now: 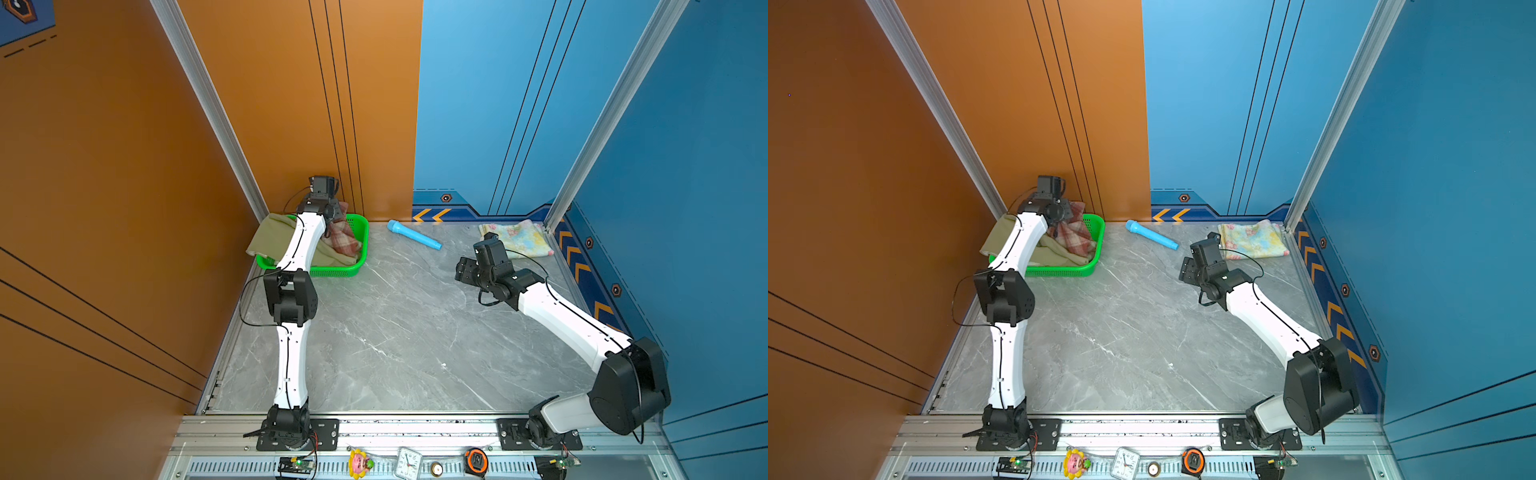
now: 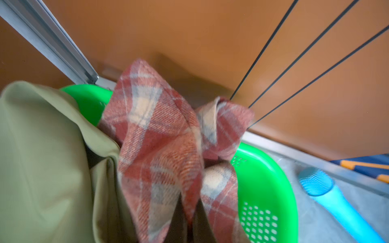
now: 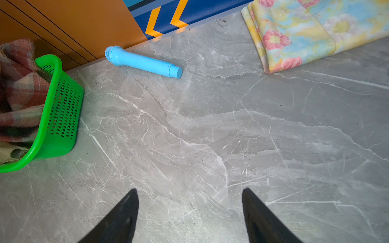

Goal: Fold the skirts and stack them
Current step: 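Grasp the plaid cloth in the green basket with the left gripper while right withdraws, then lift the red plaid skirt from the basket with the left gripper onto the table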

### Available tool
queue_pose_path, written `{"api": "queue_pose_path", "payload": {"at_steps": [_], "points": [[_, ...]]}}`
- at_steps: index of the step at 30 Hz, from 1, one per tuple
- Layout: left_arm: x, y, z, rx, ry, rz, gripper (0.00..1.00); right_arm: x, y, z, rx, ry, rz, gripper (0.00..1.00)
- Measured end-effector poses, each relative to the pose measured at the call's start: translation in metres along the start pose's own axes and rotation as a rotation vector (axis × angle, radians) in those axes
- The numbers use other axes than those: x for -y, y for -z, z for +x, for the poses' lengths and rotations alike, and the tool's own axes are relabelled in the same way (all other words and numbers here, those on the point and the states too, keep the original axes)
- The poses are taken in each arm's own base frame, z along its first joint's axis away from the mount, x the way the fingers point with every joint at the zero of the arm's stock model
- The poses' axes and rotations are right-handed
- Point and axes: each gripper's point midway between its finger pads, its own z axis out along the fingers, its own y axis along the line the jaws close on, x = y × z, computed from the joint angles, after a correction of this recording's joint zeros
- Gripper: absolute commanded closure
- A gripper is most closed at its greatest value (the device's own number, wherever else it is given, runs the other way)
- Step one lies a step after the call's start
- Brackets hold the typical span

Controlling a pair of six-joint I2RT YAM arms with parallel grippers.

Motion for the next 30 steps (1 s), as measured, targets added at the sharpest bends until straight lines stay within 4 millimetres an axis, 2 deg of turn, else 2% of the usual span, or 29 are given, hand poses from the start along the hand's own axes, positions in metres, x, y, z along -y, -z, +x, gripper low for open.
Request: {"api": "queue_pose_path", "payload": {"at_steps": [5,8,19,27,30], "points": [[0.0,0.054,-0.057,0.135,0.113,0.117,1.0,-0.006,0.001,0.004,-0.005,0.012,-0.012,0.23],[0.001,0.076,-0.083,0.211,0.176,0.193,1.0,-0.009,0.003,0.004,-0.002,0.015,-0.018,0.23],[0.038,0.113,-0.133,0.346,0.316,0.487,1.0,-0.008,0.028,-0.01,0.055,0.0,-0.042,0.22],[0.059,0.163,-0.177,0.468,0.402,0.691,1.0,0.011,0.031,-0.016,0.08,-0.027,-0.004,0.22],[0.065,0.177,-0.187,0.491,0.445,0.763,1.0,0.02,0.031,-0.02,0.088,-0.043,0.012,0.21]]}}
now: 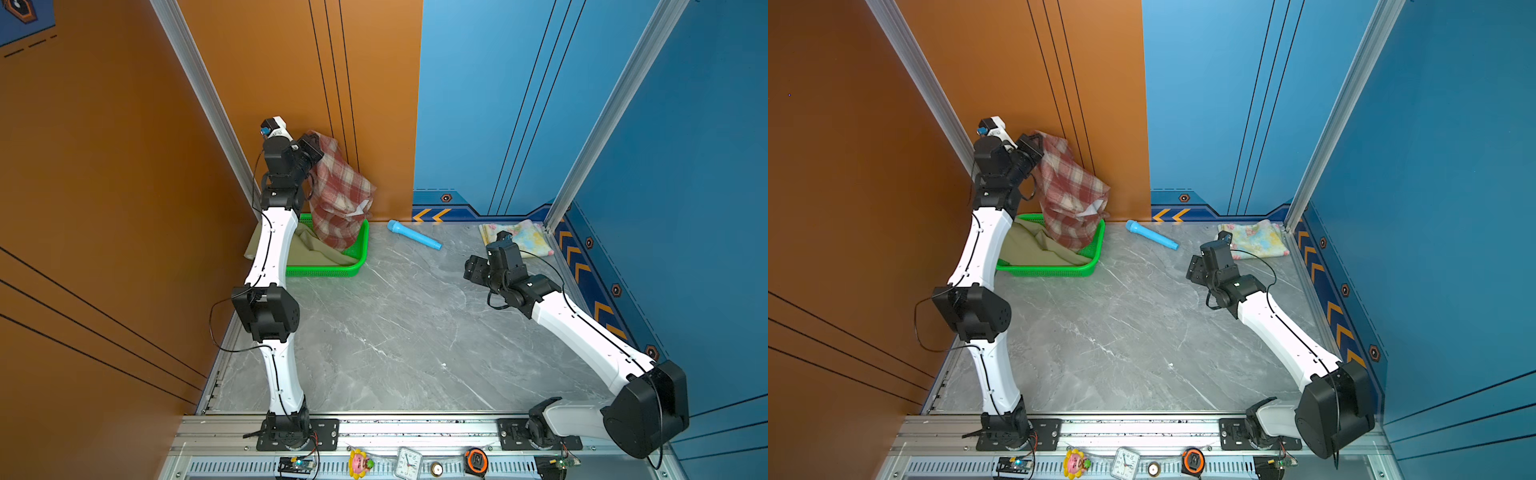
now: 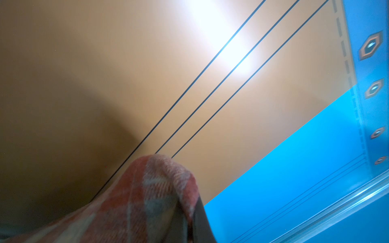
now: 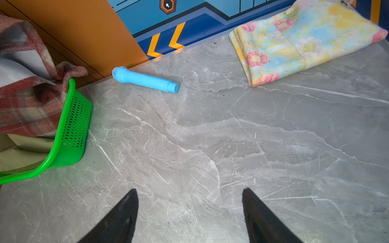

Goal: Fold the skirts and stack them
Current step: 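Lift the red plaid skirt from the basket with the left gripper onto the table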

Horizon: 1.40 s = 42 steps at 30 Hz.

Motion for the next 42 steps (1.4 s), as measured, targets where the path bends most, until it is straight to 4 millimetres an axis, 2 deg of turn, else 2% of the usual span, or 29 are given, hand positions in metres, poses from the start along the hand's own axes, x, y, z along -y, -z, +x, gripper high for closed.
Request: {"api": "queue_pose_path", "payload": {"at_steps": [8,12,17,20,24,28,31,32,34,37,40,41,42], "points": [[0.053,0.005,-0.015,0.011,0.081,0.173,1.0,0.029,0.005,-0.011,0.03,-0.065,0.044,0.21],[0.087,0.009,-0.003,-0.021,0.09,0.262,1.0,0.04,0.01,-0.016,0.048,-0.097,0.051,0.21],[0.139,0.018,0.034,-0.117,0.101,0.369,1.0,0.057,0.02,-0.021,0.075,-0.135,0.062,0.21],[0.18,0.032,0.059,-0.177,0.099,0.445,1.0,0.067,0.029,-0.025,0.099,-0.157,0.068,0.21],[0.25,0.066,0.091,-0.253,0.084,0.578,1.0,0.08,0.045,-0.031,0.132,-0.184,0.073,0.2],[0.322,0.115,0.13,-0.349,0.072,0.727,1.0,0.101,0.063,-0.038,0.17,-0.226,0.108,0.2],[0.365,0.15,0.168,-0.446,0.078,0.834,1.0,0.123,0.075,-0.041,0.188,-0.275,0.148,0.2],[0.371,0.159,0.181,-0.482,0.083,0.852,1.0,0.13,0.079,-0.042,0.193,-0.293,0.162,0.2],[0.369,0.171,0.212,-0.561,0.085,0.841,1.0,0.142,0.087,-0.041,0.198,-0.321,0.184,0.2],[0.322,0.182,0.265,-0.69,0.069,0.718,1.0,0.153,0.097,-0.036,0.19,-0.347,0.203,0.2],[0.236,0.193,0.316,-0.808,0.046,0.503,1.0,0.152,0.101,-0.028,0.159,-0.344,0.193,0.2],[0.204,0.198,0.33,-0.84,0.038,0.421,0.96,0.149,0.101,-0.025,0.144,-0.338,0.181,0.2],[0.17,0.204,0.342,-0.867,0.028,0.341,0.83,0.147,0.101,-0.022,0.128,-0.329,0.173,0.2]]}}
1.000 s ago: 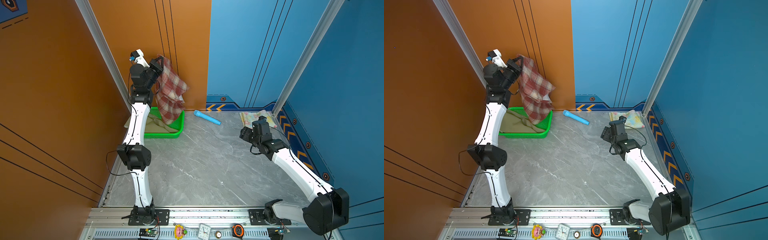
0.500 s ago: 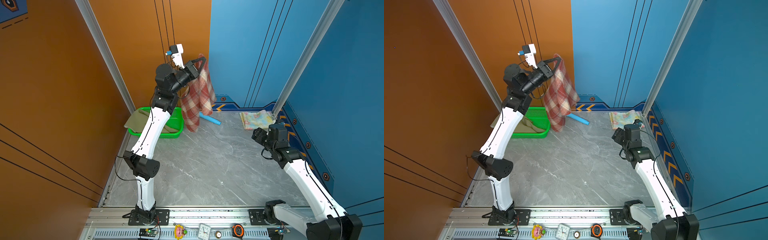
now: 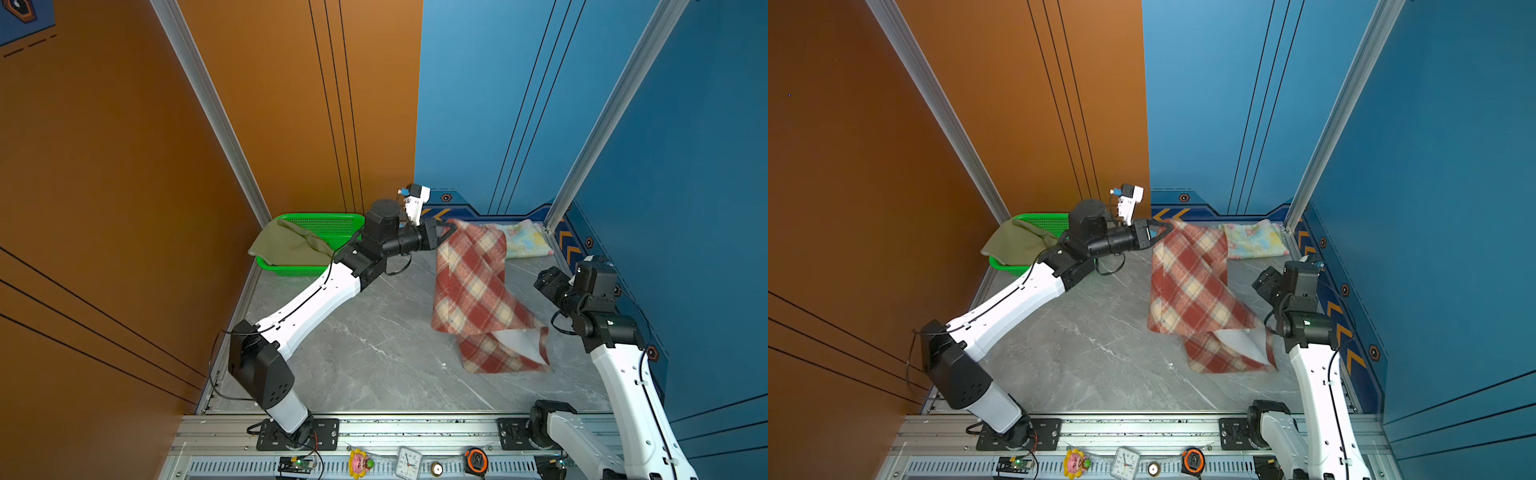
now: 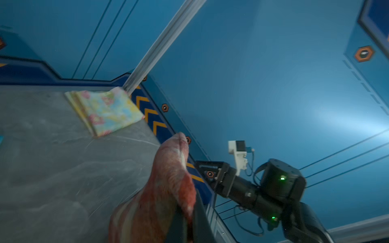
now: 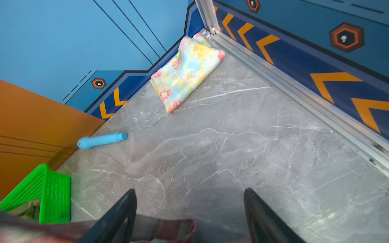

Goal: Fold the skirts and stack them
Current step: 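Lift the red plaid skirt from the basket with the left gripper onto the table, then grasp the plaid skirt's waistband edges with both grippers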

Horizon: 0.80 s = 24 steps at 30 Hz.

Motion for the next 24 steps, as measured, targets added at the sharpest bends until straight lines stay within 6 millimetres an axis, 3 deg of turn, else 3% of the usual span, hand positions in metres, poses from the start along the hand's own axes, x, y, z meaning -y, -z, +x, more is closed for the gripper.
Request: {"api": "queue_pose_path", "payload": {"at_steps": [1,2,3,6,8,13,17,24], "points": [[-0.031,0.007,0.014,-0.02,0.033,-0.079,0.65,-0.002,0.0,0.004,-0.014,0.01,-0.006,0.2],[-0.063,0.018,0.027,-0.034,0.066,-0.16,0.4,-0.004,0.001,0.009,-0.032,0.023,-0.013,0.2],[-0.093,0.031,0.039,-0.046,0.103,-0.244,0.25,-0.008,0.001,0.017,-0.054,0.043,-0.023,0.19],[-0.154,0.069,0.063,-0.061,0.192,-0.438,0.04,-0.021,-0.001,0.045,-0.13,0.12,-0.06,0.19],[-0.171,0.088,0.074,-0.067,0.216,-0.52,0.01,-0.027,-0.004,0.065,-0.185,0.163,-0.078,0.2],[-0.163,0.099,0.083,-0.088,0.14,-0.574,0.02,-0.03,-0.022,0.118,-0.344,0.259,-0.061,0.19],[-0.159,0.087,0.094,-0.155,0.056,-0.606,0.02,-0.024,-0.037,0.147,-0.437,0.299,-0.021,0.2],[-0.169,0.052,0.116,-0.286,-0.049,-0.659,0.01,-0.041,-0.085,0.181,-0.575,0.335,-0.031,0.21]]}}
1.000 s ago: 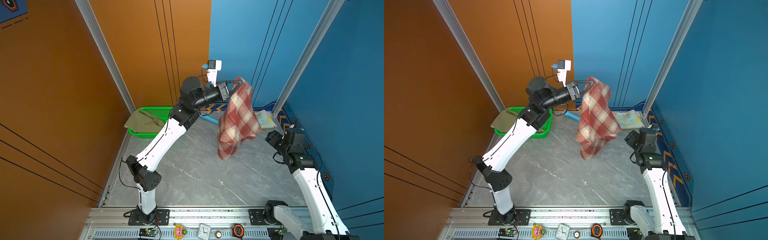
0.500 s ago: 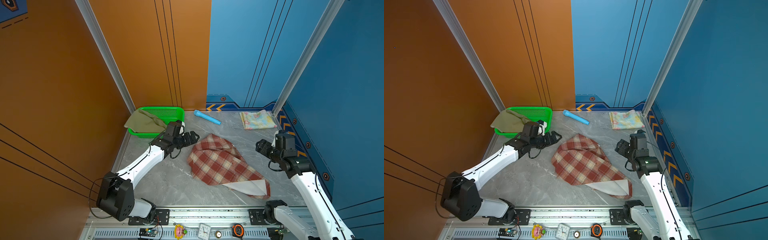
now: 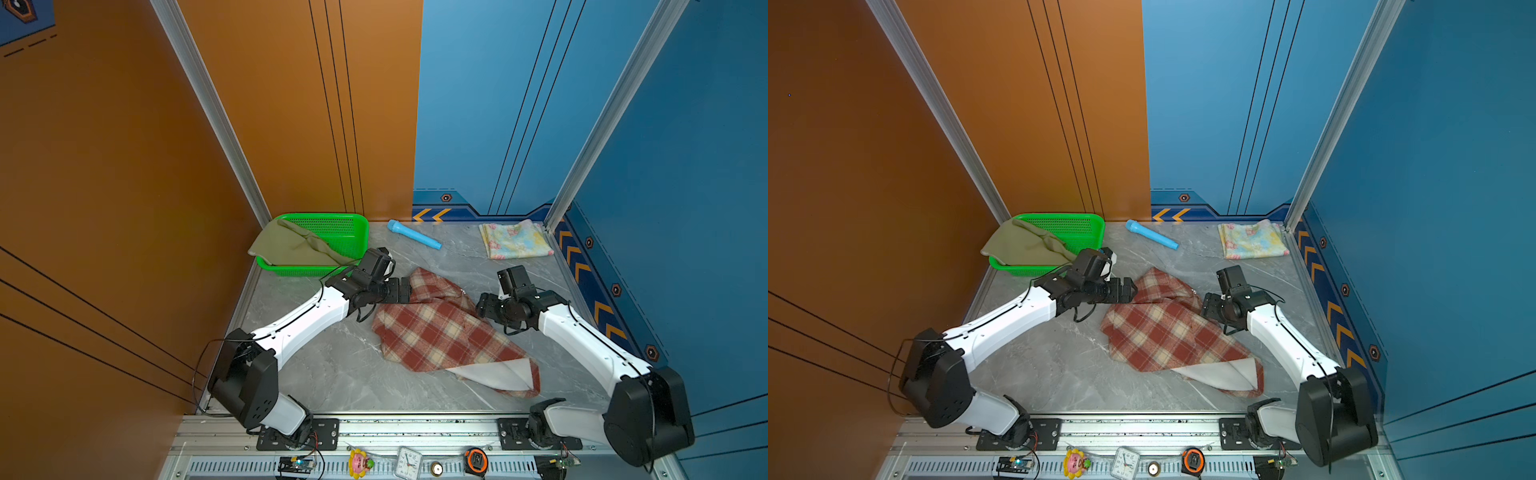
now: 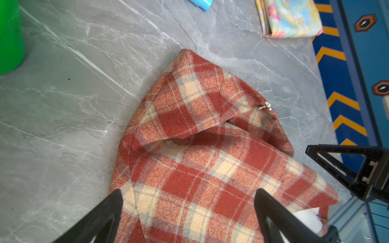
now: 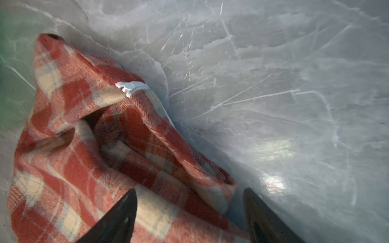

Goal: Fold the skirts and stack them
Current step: 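Grasp the plaid skirt's waistband edges with both grippers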

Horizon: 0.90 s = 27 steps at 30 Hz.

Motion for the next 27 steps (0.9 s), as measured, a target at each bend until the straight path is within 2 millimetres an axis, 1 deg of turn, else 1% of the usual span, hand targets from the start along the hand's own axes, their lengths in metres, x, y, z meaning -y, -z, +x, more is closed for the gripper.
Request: {"api": "queue_pose_path", "payload": {"at_steps": [3,4,6,7,8,10,11,13,15,16,18,20,21,22,24,25,26,27], "points": [[0.007,-0.016,-0.004,-0.021,-0.034,-0.015,0.01,-0.007,-0.02,-0.001,-0.025,0.024,-0.014,0.21],[0.008,-0.019,-0.005,-0.024,-0.04,-0.016,0.01,-0.008,-0.026,-0.001,-0.031,0.033,-0.015,0.23],[0.008,-0.026,-0.007,-0.033,-0.047,-0.02,0.01,-0.013,-0.041,-0.003,-0.053,0.048,-0.022,0.34],[0.008,-0.028,-0.007,-0.037,-0.048,-0.023,0.01,-0.015,-0.051,-0.005,-0.061,0.061,-0.023,0.46],[0.008,-0.03,-0.006,-0.042,-0.051,-0.026,0.01,-0.018,-0.06,-0.007,-0.065,0.08,-0.023,0.64],[0.007,-0.029,-0.008,-0.04,-0.052,-0.028,0.0,-0.022,-0.07,-0.011,-0.06,0.112,-0.018,0.94],[0.006,-0.029,-0.01,-0.038,-0.051,-0.029,0.0,-0.026,-0.071,-0.012,-0.047,0.135,-0.017,1.0],[0.004,-0.027,-0.015,-0.028,-0.05,-0.032,0.0,-0.035,-0.063,-0.015,-0.012,0.184,-0.018,1.0],[-0.001,-0.025,-0.019,-0.02,-0.043,-0.042,0.0,-0.051,-0.044,-0.021,0.047,0.235,-0.042,1.0],[-0.006,-0.023,-0.021,-0.016,-0.035,-0.051,0.01,-0.062,-0.029,-0.026,0.086,0.259,-0.061,1.0],[-0.014,-0.016,-0.027,-0.001,-0.018,-0.063,0.01,-0.084,0.008,-0.041,0.181,0.303,-0.108,1.0],[-0.022,-0.004,-0.037,0.033,0.0,-0.073,0.01,-0.108,0.056,-0.059,0.301,0.343,-0.165,1.0],[-0.024,0.001,-0.041,0.048,0.005,-0.075,0.01,-0.116,0.077,-0.066,0.35,0.354,-0.187,1.0],[-0.026,0.008,-0.046,0.07,0.01,-0.077,0.01,-0.124,0.103,-0.073,0.408,0.367,-0.213,1.0],[-0.029,0.022,-0.055,0.109,0.02,-0.079,0.02,-0.135,0.141,-0.081,0.492,0.381,-0.252,1.0],[-0.03,0.027,-0.059,0.126,0.022,-0.08,0.02,-0.137,0.157,-0.083,0.522,0.384,-0.268,1.0],[-0.029,0.032,-0.061,0.139,0.022,-0.078,0.02,-0.138,0.169,-0.084,0.545,0.386,-0.28,1.0],[-0.028,0.035,-0.063,0.147,0.021,-0.077,0.02,-0.138,0.175,-0.084,0.556,0.388,-0.284,1.0]]}}
